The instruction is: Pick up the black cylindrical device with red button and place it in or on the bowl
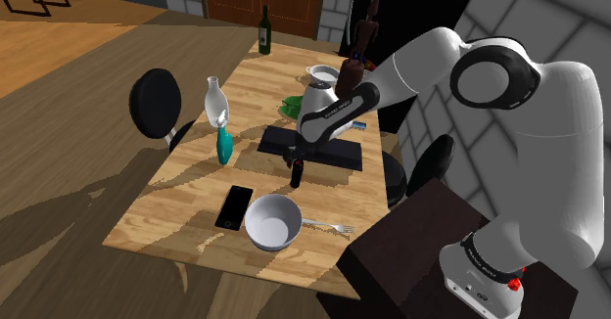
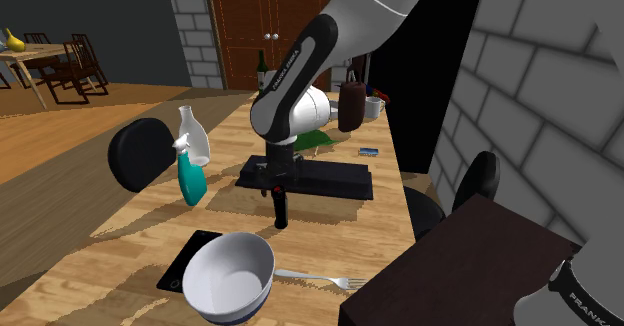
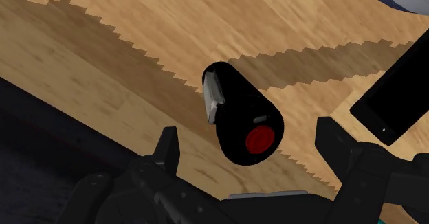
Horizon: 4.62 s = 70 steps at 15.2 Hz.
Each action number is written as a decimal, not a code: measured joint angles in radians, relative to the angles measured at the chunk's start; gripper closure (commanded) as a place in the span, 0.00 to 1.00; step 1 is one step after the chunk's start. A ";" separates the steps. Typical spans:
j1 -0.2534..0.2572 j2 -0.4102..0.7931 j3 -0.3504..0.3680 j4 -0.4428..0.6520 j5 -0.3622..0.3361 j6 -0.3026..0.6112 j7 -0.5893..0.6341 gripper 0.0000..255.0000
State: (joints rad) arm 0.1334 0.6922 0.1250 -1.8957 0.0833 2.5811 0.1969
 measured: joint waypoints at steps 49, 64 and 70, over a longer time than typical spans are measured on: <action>-0.011 -0.272 0.012 -0.027 0.011 -0.243 0.024 1.00; 0.090 -0.430 0.070 -0.120 0.013 -0.289 0.188 1.00; 0.175 -0.467 0.119 -0.136 0.002 -0.295 0.330 1.00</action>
State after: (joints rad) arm 0.3084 0.2248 0.2438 -2.0320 0.0854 2.2859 0.5268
